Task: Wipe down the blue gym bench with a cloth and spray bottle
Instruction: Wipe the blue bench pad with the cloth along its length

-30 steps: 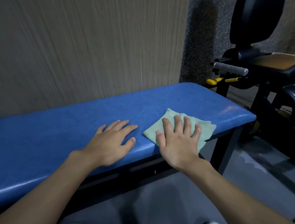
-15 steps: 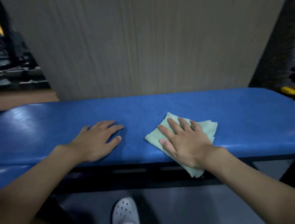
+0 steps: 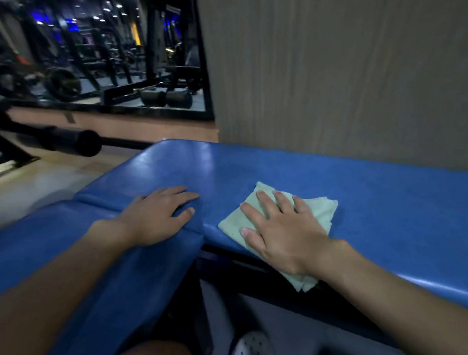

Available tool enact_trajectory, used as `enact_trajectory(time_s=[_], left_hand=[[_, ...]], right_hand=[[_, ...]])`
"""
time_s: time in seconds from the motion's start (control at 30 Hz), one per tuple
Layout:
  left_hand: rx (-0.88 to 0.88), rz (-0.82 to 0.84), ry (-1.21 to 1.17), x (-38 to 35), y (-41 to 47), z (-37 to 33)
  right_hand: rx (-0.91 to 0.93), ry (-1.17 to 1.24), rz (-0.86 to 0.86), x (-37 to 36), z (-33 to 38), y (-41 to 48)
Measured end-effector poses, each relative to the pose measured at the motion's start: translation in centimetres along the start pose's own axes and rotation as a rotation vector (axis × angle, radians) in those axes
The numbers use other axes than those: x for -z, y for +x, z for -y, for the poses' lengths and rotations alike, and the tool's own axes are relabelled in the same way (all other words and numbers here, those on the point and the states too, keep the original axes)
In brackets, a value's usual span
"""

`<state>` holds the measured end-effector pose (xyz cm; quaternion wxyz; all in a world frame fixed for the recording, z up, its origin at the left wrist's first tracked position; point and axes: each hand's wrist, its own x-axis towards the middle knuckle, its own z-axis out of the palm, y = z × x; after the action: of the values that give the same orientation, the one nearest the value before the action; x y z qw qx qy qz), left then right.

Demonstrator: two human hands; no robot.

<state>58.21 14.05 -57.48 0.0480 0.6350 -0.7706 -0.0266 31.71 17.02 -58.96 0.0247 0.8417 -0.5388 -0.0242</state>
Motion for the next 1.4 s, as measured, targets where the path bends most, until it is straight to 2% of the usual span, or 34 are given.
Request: enact_trajectory(time_s=[0.17,0.37,0.6,0.73,0.97,1.03,1.17,1.27,1.4], left_hand=[[0.131,0.000,0.019,1.3,-2.1,7.2],[0.296,0.074,-0.007,2.5,-2.4,13.9],[0.289,0.104,-0.311,2.6,-2.6,18.3],[0.359,0.148,-0.294,2.2,-2.2,19.2],[0.270,0.088,-0.345,3.4,-2.6,17.4],[0.222,0.056,-0.294,3.4,-2.7,16.9],[0.160,0.099,-0.126,3.0,-2.3,15.2],[0.199,0.131,-0.069,3.0,-2.3,14.3],[0.216,0.150,-0.020,2.6,-2.5,13.0]], right_hand=[[0.067,0.089,0.058,1.1,5.4,7.6],[0.164,0.125,0.073,1.9,13.2,16.3],[0.281,0.147,0.001,2.2,20.5,24.7],[0.324,0.164,-0.013,2.3,23.1,27.8],[0.364,0.232,-0.015,2.7,20.3,24.9],[0.358,0.223,-0.006,2.5,18.2,22.8],[0.331,0.234,-0.007,2.7,17.2,21.5],[0.317,0.247,0.002,3.0,17.6,21.3],[0.294,0.217,-0.004,2.2,14.2,18.1]])
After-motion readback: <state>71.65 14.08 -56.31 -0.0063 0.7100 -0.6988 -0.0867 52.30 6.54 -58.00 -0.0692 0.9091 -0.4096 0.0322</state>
